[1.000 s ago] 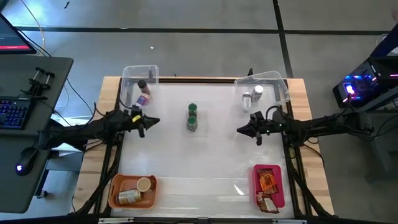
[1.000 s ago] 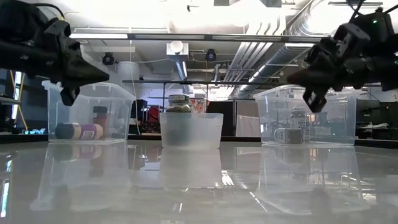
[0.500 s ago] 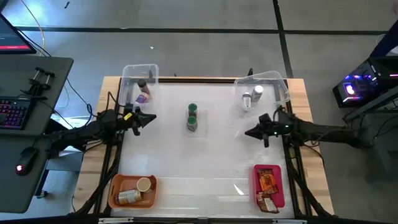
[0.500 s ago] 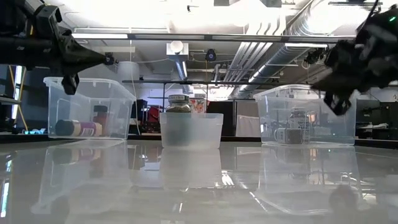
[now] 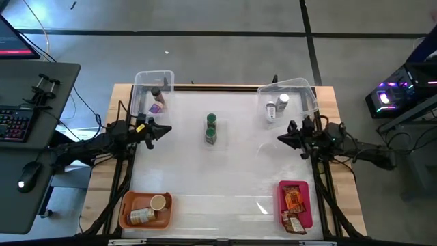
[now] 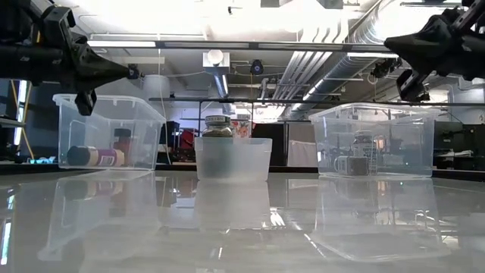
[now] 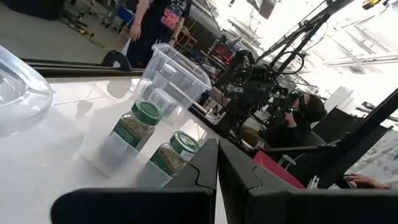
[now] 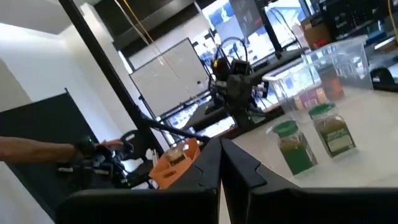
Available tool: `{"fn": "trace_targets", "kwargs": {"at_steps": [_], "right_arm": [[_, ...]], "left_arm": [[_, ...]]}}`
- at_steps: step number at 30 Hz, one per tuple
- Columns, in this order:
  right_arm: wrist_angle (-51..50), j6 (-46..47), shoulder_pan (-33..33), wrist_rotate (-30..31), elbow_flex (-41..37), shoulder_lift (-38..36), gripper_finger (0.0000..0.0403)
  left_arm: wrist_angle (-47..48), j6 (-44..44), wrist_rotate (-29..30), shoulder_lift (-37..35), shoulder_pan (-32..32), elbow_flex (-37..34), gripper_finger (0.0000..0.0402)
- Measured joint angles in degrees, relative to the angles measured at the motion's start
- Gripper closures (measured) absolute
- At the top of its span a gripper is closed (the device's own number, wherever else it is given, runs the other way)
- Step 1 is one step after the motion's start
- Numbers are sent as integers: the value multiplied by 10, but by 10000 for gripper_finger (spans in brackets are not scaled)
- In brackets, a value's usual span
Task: Sort spices by type
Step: Return to Home Position
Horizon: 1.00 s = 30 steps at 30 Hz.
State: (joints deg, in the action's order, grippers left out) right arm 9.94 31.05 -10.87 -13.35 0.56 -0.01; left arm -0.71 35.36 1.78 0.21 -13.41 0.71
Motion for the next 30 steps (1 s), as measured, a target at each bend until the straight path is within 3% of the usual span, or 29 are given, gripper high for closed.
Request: {"fn": "trace_targets", "kwargs": {"at_steps": [30], "right_arm": [[-47,0,4,2,0,15,402]], "left_arm": [[0,0,1,1,0,0,401]]}}
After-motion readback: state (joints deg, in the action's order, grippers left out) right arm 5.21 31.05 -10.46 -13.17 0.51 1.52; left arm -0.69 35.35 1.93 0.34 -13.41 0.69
